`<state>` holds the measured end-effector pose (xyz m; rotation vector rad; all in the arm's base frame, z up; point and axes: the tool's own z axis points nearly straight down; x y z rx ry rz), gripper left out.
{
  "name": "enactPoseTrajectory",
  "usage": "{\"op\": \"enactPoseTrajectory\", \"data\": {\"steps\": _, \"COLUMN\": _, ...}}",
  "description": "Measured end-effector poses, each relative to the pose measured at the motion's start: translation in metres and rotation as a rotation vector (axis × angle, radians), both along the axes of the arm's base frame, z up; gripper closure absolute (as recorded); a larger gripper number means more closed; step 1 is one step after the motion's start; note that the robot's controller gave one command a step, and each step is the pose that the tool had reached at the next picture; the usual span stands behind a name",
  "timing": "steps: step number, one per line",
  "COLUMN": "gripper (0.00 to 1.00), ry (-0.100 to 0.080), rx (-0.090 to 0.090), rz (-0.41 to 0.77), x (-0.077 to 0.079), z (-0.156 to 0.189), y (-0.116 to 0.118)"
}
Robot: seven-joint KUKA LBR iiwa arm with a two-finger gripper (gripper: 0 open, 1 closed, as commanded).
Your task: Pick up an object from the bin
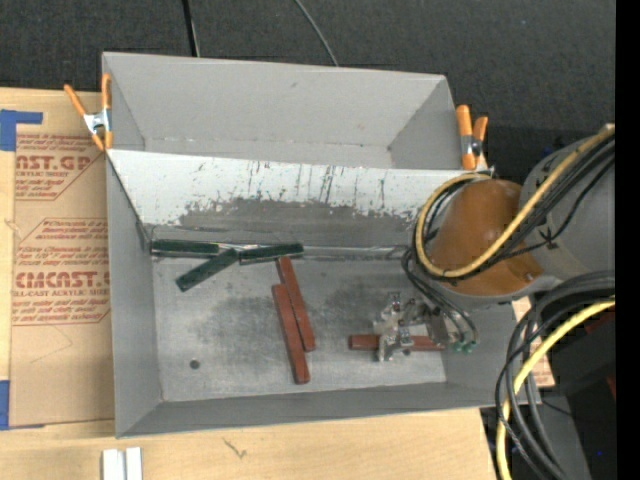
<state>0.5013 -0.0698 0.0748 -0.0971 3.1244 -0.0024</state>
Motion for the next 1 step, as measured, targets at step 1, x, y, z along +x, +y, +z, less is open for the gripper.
{"op": "enactPoseTrajectory", "data": {"steps": 1, "gripper": 1.0, "ry": 0.008, "rx": -0.001, "rz": 0.016, "x": 0.0228, "z": 0.1906, "y": -0.0276}}
